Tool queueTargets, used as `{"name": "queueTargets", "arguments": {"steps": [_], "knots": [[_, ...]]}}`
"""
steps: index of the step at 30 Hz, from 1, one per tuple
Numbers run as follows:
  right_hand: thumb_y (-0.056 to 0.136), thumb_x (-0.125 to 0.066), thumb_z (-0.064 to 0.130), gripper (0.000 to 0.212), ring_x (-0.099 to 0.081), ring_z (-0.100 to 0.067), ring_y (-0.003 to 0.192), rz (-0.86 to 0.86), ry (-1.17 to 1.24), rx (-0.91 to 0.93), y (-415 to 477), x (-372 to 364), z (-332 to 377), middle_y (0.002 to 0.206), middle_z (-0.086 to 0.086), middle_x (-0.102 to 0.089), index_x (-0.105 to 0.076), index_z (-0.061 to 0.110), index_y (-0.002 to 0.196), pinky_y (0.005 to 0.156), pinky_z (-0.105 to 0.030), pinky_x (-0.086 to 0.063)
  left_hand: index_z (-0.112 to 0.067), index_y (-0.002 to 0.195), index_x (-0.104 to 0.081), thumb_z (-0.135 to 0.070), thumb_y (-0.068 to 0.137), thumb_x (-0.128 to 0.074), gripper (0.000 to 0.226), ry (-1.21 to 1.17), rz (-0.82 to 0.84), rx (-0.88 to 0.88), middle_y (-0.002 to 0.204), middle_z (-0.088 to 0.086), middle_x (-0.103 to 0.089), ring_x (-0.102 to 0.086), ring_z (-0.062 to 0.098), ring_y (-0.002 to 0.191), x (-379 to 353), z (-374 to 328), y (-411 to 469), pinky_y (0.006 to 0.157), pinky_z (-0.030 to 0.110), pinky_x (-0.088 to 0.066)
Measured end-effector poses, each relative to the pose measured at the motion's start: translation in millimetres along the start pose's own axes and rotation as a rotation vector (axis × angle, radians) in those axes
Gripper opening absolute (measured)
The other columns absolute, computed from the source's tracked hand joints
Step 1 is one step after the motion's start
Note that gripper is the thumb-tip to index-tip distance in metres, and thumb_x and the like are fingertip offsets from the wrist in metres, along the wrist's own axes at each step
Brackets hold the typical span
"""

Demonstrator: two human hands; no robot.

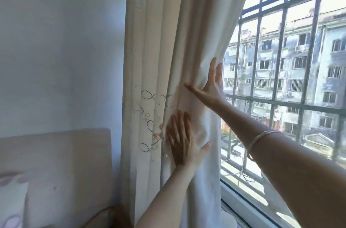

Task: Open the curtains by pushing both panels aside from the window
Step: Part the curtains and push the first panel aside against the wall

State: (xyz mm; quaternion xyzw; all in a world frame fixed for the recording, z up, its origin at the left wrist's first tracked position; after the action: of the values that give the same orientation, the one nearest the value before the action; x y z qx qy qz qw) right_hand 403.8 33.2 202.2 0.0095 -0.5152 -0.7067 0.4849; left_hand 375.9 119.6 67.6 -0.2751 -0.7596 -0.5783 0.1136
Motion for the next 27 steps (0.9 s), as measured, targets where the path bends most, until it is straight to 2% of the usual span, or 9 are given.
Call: {"name": "queueTargets", "arguments": {"steps": [6,11,15,19,23,27], "knots": [[0.071,-0.059,0.063,0.112,0.008,-0.035,0.142,0.045,0.052,0.032,45.8,-74.7,4.4,0.153,-0.007,0.022,0.023,0.032,0.140,0.112,-0.054,-0.011,-0.002,0.127,-0.049,-0.061,0.037,-0.080,0.112,0.048,-0.044,0.007,0.132,0.023,-0.052,-0.051,0.039,0.120,-33.4,57.7,46.9,0.092,0.056,-0.044],[0.072,-0.057,0.064,0.111,0.006,-0.033,0.142,0.085,0.062,0.072,86.2,-137.2,9.1,0.154,-0.005,0.019,0.023,0.029,0.140,0.112,-0.054,-0.013,-0.001,0.129,-0.046,-0.063,0.040,-0.077,0.113,0.135,-0.055,0.032,0.134,0.023,-0.050,-0.049,0.040,0.122,-68.0,111.6,86.2,0.095,0.058,-0.040],[0.072,-0.056,0.064,0.109,-0.004,-0.038,0.141,0.119,0.076,0.076,119.1,-187.1,4.2,0.155,-0.004,0.018,0.022,0.031,0.141,0.109,-0.055,-0.018,-0.001,0.130,-0.045,-0.064,0.041,-0.076,0.113,0.181,-0.088,0.050,0.134,0.024,-0.050,-0.049,0.041,0.121,-96.8,150.9,117.3,0.094,0.058,-0.041],[0.073,-0.056,0.063,0.108,-0.002,-0.038,0.141,0.139,0.156,0.131,158.0,-235.8,8.6,0.154,-0.005,0.020,0.023,0.030,0.140,0.111,-0.054,-0.015,-0.001,0.128,-0.048,-0.062,0.039,-0.077,0.112,0.261,-0.118,0.065,0.132,0.023,-0.052,-0.051,0.040,0.120,-120.1,184.0,155.2,0.093,0.057,-0.042],[0.080,-0.052,0.056,0.097,-0.005,-0.041,0.140,0.118,0.214,0.151,195.3,-274.2,16.4,0.155,-0.004,0.017,0.020,0.032,0.141,0.109,-0.054,-0.020,-0.001,0.125,-0.052,-0.058,0.039,-0.079,0.106,0.329,-0.168,0.081,0.130,0.020,-0.055,-0.053,0.038,0.118,-133.4,214.2,191.9,0.092,0.057,-0.043],[0.088,-0.039,0.051,0.083,-0.003,-0.039,0.141,0.117,0.173,0.152,224.9,-312.8,27.4,0.154,-0.002,0.019,0.021,0.031,0.141,0.110,-0.054,-0.019,0.001,0.127,-0.048,-0.056,0.054,-0.073,0.095,0.353,-0.217,0.081,0.133,0.022,-0.052,-0.050,0.041,0.121,-146.7,244.7,222.4,0.095,0.057,-0.041]]}}
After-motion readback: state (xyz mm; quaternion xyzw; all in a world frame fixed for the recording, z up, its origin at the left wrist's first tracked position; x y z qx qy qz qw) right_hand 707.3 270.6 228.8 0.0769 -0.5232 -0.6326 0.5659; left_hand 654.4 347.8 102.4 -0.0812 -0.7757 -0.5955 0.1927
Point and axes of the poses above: each hand's wrist, its own y-axis towards the middle knuckle, its own x-axis out of the back of the hand, z = x × y, the point moved 10 cm from there along y, towards the middle knuckle
